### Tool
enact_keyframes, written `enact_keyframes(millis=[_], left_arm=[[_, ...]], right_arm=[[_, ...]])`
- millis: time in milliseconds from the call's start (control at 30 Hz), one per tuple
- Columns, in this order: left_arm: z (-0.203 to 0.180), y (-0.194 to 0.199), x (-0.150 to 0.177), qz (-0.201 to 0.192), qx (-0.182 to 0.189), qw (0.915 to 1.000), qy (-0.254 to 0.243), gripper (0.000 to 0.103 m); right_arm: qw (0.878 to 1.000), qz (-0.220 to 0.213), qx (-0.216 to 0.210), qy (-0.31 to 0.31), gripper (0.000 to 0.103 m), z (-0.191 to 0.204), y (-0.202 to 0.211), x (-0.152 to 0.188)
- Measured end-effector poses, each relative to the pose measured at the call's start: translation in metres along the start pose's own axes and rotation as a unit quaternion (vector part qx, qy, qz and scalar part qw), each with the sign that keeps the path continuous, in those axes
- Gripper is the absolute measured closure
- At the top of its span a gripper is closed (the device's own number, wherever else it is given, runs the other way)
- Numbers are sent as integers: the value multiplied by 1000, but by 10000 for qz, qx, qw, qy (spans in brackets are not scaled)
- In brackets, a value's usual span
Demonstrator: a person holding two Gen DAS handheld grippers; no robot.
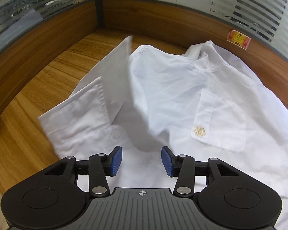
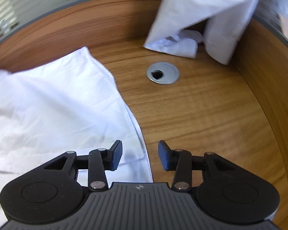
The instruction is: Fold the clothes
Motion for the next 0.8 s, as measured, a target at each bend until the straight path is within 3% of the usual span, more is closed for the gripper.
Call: enact_keyframes(millis=[133, 300, 400, 433, 467, 800], left_arm=[[1, 17, 17, -84, 2, 9999, -95, 45], [4, 28, 36, -76, -36, 9998, -172, 45], [8, 28, 47, 42, 22, 10000, -86, 45], [10, 27, 50, 97, 58, 9999, -49, 45], [11, 24, 54, 184, 86, 9998, -76, 45], [-11, 4, 85, 635, 356, 9935, -878, 45]], right_arm=[[9984, 30, -10, 561, 57, 7, -10, -9], [9952, 82, -313, 925, 60, 19, -19, -11], [9938, 114, -372, 1039, 74, 26, -21, -14], [9935, 136, -390, 1063, 90, 28, -21, -16], [9934, 152, -356, 1081, 98, 29, -21, -17], [9869, 34, 347, 1573, 100, 22, -15, -9]])
Point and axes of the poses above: each gripper's, at about its wrist camera, not at the fingertips, and y roughly against the way its jaws point, z to its left, x to its underside, the point moved 4 cm from there along -y, roughly the way its jaws point, and after that the axes turned 6 degrees about x, right-handed, at the moved point
